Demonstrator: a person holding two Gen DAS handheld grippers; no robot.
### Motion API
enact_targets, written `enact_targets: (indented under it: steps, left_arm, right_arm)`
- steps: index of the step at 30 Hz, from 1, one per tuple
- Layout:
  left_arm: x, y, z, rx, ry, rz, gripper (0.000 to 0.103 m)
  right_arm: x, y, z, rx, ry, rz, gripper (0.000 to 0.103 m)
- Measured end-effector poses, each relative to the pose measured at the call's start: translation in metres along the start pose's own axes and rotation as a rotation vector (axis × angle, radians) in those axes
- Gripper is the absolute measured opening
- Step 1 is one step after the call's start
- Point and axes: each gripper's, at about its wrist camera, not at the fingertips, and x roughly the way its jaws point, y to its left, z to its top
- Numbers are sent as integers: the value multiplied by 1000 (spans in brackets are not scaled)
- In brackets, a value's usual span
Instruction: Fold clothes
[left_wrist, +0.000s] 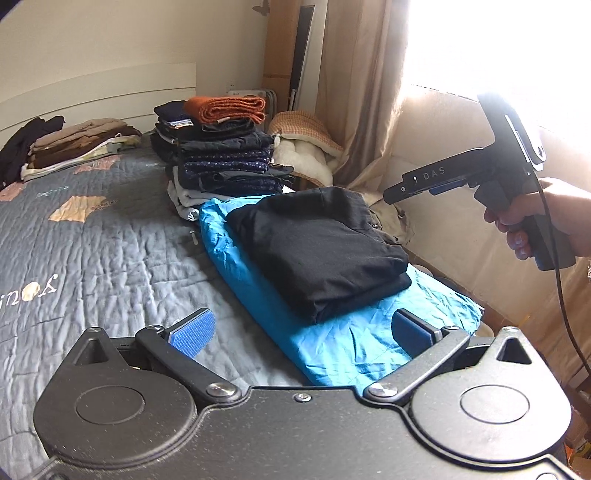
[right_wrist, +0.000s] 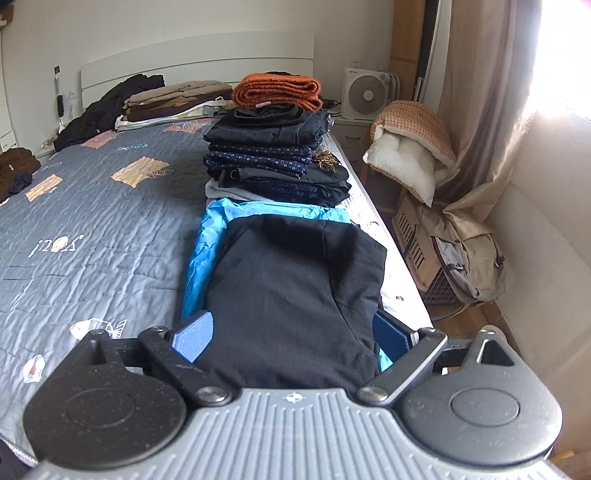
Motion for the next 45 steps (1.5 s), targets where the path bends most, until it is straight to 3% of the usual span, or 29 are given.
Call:
enact_targets:
  steps: [6,16,21,28,34,38,45]
  left_arm:
    - [14,-25,5,-7,2,1,103]
    - [45,-49,5,61,23,-18,103]
    - [55,-52,3,47,27,-14,103]
    - [77,-54,16,-2,17,26,103]
    - [104,-69,34,-5,30,67,103]
    - [122,-75,44,-10,25,77,103]
    - [160,-73,64,-30,23,82,103]
  right_arm:
    - [-14,-23,-15,59,-12,87,93]
    - [8,-51,-26,70,21,73,93]
    - [12,-62,-30,55,22,55,93]
    - [27,-89,-9,40,-2,83,93]
    - [61,-89,14,-33,17,164,93]
    - [87,-85,24,-69,14,159,93]
    - [134,-80,40,-98,33,240,84]
